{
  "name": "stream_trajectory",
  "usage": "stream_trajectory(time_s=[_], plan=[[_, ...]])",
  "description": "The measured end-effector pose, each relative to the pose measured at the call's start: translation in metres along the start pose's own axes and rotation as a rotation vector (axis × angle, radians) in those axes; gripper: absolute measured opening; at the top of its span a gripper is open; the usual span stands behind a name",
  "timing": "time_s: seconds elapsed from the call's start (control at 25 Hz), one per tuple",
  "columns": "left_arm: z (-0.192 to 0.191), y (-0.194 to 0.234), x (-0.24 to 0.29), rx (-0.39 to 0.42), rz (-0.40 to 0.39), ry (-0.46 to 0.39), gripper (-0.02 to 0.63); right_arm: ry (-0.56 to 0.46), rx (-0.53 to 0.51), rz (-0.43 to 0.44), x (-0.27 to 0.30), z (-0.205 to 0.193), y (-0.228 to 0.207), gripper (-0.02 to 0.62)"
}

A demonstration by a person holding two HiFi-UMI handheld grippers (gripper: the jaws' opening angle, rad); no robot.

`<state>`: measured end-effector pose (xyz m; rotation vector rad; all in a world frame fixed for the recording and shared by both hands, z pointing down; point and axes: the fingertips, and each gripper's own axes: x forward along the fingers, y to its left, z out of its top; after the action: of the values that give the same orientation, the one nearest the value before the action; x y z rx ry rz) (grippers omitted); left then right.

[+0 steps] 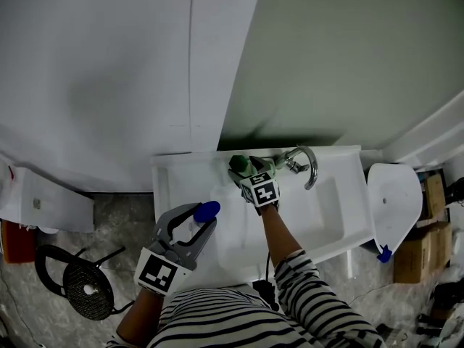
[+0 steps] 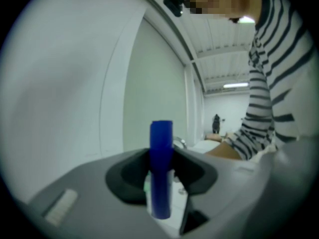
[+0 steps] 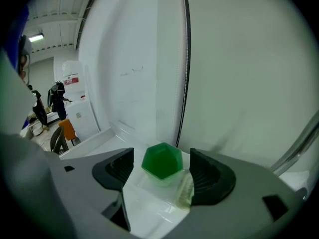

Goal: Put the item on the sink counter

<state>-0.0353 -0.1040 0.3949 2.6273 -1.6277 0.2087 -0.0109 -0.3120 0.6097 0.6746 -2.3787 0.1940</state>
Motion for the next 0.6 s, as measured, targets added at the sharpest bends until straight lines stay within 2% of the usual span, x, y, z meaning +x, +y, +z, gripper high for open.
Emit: stream_trajectory(time_s=[0.28,0.6], plan=[[-0.006,0.0,0.003,0.001,-0.016,0.015,0.155,-0.108,-0.012,0.007,-0.045,0.034,0.01,0.318],[-0.012,0.0,0.008,-0.004,-0.033,0.025,0.155,-0.198,-0.061,0.096,-0.114,0.076,0.043,0.317]])
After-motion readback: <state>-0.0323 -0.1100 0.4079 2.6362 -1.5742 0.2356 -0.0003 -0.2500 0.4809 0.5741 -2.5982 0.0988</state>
